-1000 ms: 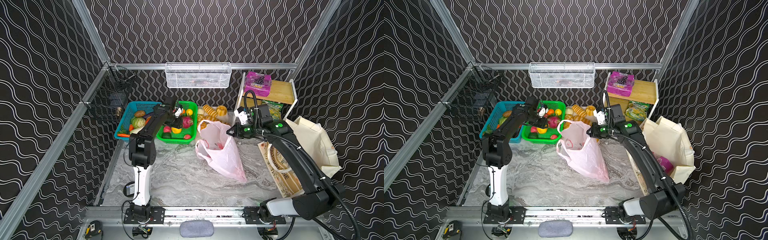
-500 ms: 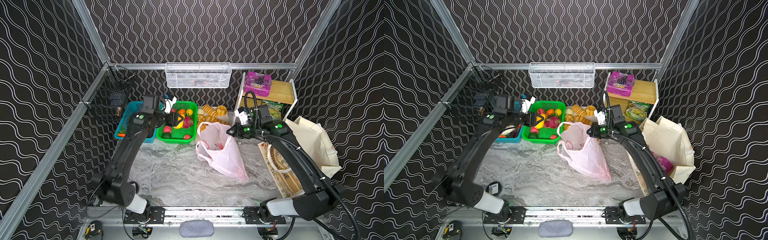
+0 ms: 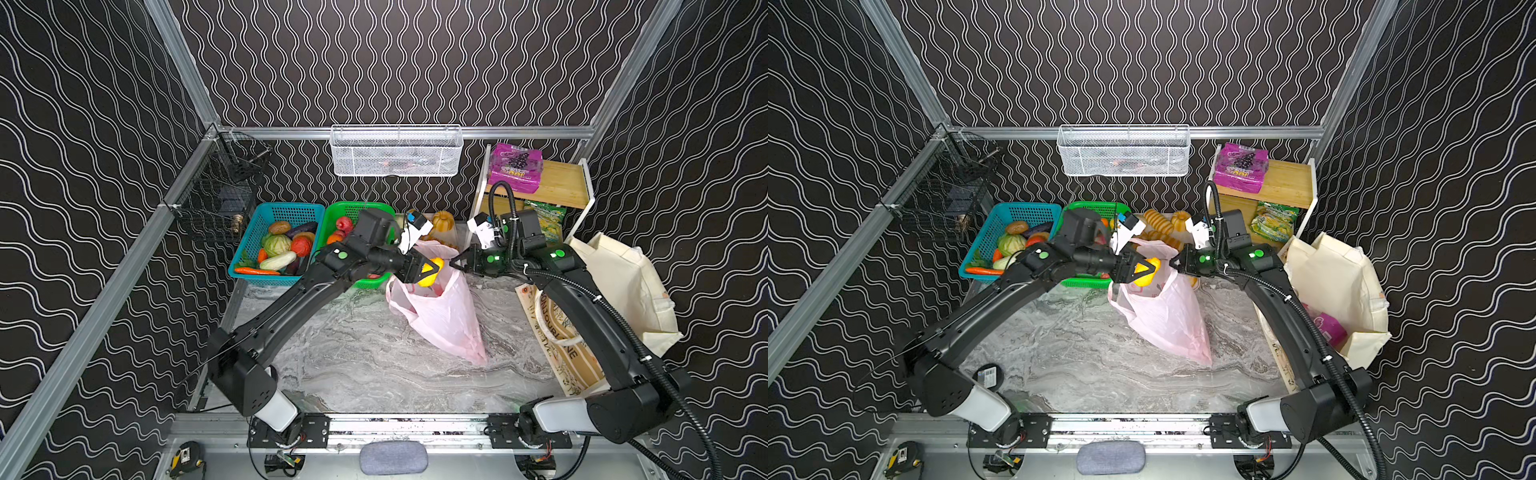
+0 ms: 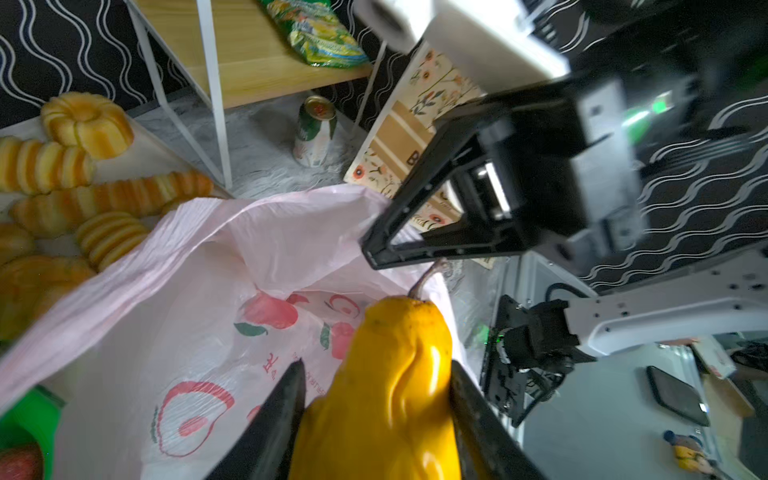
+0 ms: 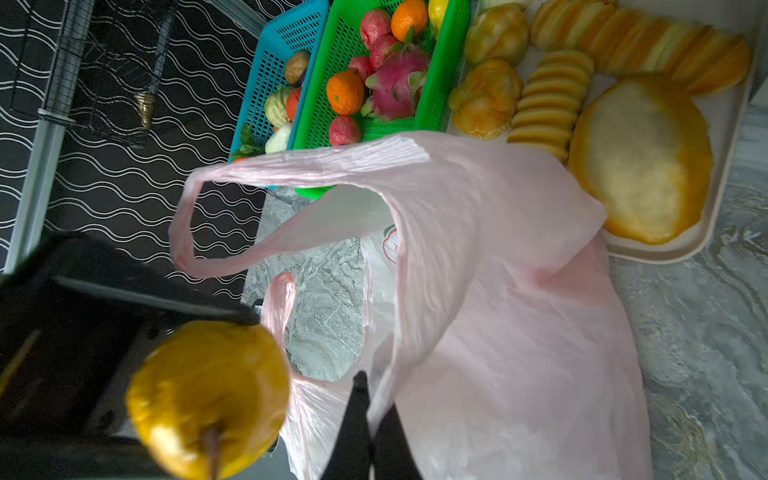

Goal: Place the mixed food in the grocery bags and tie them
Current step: 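Carry the yellow pear into the pink bag held by the right gripper, then return the left gripper to the green basket and grasp the pink dragon fruit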

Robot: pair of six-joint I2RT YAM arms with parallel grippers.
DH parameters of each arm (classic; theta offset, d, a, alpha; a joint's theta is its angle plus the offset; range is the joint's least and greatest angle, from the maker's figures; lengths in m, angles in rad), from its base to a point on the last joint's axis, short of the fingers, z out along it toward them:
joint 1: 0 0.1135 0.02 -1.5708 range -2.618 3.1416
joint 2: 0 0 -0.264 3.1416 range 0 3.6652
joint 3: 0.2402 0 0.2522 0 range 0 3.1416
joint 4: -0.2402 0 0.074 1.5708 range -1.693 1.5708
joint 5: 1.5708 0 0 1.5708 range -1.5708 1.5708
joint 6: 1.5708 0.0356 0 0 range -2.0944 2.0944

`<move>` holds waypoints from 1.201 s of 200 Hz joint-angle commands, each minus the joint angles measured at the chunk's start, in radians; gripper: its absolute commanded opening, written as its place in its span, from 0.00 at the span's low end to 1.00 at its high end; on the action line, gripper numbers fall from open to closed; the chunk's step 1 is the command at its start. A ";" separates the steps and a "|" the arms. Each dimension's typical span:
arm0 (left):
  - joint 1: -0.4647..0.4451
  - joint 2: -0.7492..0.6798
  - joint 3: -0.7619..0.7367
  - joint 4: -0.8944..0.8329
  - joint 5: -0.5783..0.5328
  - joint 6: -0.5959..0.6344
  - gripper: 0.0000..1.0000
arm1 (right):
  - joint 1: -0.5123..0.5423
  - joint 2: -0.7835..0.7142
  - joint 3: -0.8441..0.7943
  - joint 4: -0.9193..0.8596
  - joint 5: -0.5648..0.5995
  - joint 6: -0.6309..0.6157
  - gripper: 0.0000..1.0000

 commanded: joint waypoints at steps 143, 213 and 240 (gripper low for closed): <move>-0.027 -0.104 0.053 -0.003 -0.178 0.020 0.97 | -0.006 -0.023 -0.019 0.038 0.082 0.053 0.00; 0.401 -0.115 -0.030 -0.030 -0.176 -0.086 0.92 | -0.007 0.006 -0.013 0.019 0.111 0.029 0.00; 0.452 0.110 0.082 -0.159 -0.245 0.042 0.90 | -0.007 0.006 -0.005 0.021 0.099 0.025 0.00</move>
